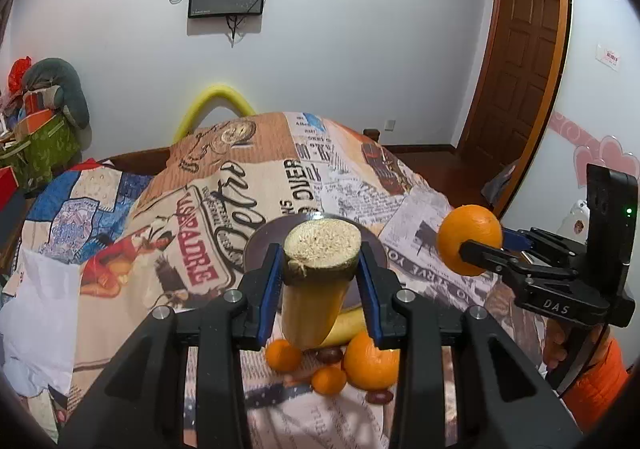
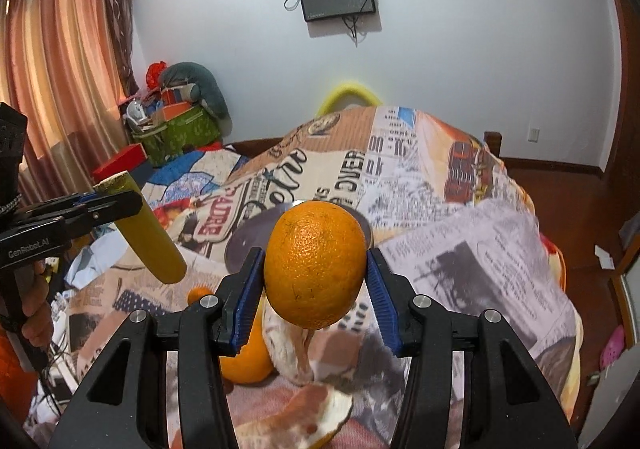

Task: Organize fruits
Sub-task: 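Carry the yellow fruit and the orange onto the dark plate with both tools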

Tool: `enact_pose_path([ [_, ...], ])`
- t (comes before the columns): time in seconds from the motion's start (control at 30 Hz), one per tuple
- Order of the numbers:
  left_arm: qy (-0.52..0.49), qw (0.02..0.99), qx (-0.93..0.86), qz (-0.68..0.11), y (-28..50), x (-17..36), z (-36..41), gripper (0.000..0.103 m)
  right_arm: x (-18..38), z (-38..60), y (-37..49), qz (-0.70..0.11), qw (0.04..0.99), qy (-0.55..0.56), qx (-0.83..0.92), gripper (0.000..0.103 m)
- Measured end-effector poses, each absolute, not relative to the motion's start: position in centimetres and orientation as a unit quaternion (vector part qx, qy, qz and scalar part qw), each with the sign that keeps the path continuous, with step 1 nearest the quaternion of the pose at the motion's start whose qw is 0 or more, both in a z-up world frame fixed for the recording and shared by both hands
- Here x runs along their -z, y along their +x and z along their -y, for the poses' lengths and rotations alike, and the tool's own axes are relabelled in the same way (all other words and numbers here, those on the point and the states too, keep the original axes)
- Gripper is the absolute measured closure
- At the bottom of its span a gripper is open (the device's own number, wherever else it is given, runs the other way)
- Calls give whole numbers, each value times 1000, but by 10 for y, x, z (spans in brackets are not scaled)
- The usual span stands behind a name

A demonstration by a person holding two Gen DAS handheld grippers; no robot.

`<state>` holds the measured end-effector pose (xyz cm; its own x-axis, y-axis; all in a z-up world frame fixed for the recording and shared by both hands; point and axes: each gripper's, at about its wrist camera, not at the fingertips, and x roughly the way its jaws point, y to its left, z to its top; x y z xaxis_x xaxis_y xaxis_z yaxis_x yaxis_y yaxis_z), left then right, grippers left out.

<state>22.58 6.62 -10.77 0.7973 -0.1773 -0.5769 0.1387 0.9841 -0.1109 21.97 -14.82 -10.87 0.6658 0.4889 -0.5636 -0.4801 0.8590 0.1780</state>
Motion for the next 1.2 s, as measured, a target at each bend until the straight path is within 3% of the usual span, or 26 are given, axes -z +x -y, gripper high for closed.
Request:
enact_pose_path([
  [0.77, -80, 913, 105, -386, 318, 172, -67, 68, 146, 115, 299, -340, 900, -38, -269, 56],
  [1.2, -101, 910, 80, -395, 363, 187, -84, 68, 179, 93, 344, -395, 874, -52, -279, 56],
])
